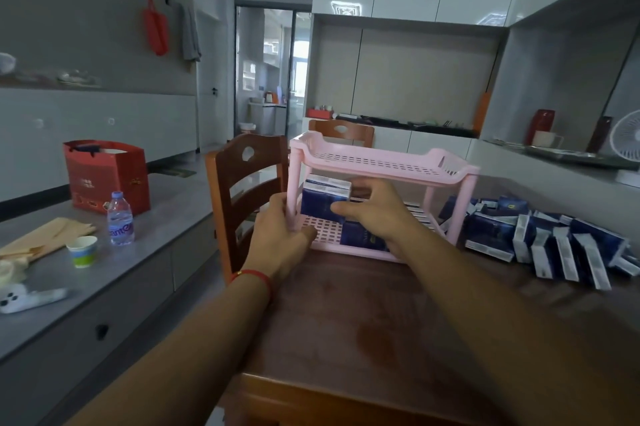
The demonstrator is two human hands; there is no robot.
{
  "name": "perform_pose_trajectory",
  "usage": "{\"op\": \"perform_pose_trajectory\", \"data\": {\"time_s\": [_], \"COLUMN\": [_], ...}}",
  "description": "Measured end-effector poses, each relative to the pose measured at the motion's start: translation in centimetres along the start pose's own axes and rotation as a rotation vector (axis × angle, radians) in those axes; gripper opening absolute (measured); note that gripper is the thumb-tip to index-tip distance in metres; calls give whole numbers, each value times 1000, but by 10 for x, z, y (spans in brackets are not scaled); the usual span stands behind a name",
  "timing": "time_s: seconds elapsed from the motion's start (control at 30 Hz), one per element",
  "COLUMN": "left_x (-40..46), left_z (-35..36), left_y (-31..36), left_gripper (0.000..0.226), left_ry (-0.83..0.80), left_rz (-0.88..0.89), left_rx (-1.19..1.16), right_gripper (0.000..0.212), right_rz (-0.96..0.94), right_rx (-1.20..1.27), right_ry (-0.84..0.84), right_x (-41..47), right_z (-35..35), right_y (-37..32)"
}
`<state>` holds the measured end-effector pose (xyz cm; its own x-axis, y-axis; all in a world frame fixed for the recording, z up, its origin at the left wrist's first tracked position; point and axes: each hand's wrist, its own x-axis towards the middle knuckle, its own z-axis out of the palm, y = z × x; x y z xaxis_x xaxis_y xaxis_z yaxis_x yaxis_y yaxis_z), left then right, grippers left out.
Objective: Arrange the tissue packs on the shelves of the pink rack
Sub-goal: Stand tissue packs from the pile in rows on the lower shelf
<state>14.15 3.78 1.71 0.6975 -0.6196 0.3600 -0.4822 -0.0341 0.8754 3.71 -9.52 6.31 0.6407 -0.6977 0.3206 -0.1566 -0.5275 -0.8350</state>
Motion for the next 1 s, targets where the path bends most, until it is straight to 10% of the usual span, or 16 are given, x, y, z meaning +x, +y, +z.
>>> {"op": "perform_pose_trajectory", "data": {"time_s": [1.0], "left_x": [4], "left_z": [2], "left_y": [-3], "left_gripper": [52], "left_ry": [10], "left_rz": [15], "left_rx": [43], "right_gripper": [70], "right_rz": [182], "right_rx": [-691], "right_ry": [-175], "right_x": [83], "right_z": [13], "right_y": [20]}}
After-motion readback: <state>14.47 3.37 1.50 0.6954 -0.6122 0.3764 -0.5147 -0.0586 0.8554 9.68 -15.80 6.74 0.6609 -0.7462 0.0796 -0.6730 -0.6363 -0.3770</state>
